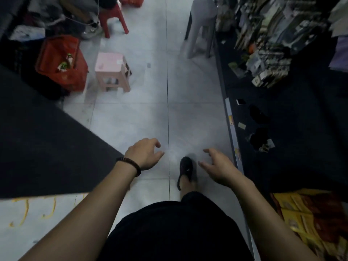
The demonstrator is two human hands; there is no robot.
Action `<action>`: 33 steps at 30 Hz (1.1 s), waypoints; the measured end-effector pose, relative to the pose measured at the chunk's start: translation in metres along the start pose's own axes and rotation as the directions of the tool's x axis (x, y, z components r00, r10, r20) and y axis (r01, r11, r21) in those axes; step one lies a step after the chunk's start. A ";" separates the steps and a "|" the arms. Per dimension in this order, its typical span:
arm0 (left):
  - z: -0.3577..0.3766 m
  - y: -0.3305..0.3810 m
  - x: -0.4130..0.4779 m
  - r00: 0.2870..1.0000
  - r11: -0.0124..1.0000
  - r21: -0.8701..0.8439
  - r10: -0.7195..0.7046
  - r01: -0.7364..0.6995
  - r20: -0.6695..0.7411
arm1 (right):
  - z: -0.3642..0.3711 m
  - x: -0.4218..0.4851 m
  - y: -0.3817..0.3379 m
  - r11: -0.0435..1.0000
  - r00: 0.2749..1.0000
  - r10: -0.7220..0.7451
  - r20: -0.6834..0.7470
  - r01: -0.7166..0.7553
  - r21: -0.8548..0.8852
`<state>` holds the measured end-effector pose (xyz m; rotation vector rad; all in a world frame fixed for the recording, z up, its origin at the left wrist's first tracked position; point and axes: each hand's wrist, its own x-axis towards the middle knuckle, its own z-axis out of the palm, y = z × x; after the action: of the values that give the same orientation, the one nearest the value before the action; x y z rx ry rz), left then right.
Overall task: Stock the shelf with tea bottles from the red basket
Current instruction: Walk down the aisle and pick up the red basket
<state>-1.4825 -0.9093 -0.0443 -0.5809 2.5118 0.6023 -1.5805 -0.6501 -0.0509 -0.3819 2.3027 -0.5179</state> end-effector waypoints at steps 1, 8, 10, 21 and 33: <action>-0.012 0.005 0.019 1.000 1.000 -0.013 -0.017 0.017 -0.010 | -0.015 0.022 -0.005 1.000 1.000 -0.010 0.011 0.010 0.013; -0.118 0.020 0.125 0.984 0.985 -0.067 -0.161 0.156 -0.075 | -0.148 0.185 -0.076 0.999 0.993 -0.049 0.104 0.048 0.015; -0.147 0.016 0.152 0.974 0.978 -0.085 -0.199 0.191 -0.103 | -0.179 0.229 -0.104 0.995 0.989 -0.094 0.111 0.098 -0.030; -0.277 -0.048 0.351 0.945 0.939 -0.235 -0.290 0.251 -0.149 | -0.253 0.439 -0.263 0.952 0.961 -0.213 0.179 0.245 -0.184; -0.445 -0.151 0.537 0.958 0.907 -0.353 -0.274 0.228 -0.084 | -0.312 0.617 -0.428 0.913 0.941 -0.183 0.284 0.270 -0.306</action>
<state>-1.9896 -1.4109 -0.0330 -1.0872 2.4072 0.9330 -2.1774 -1.2007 -0.0149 -0.8469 2.1082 -0.1619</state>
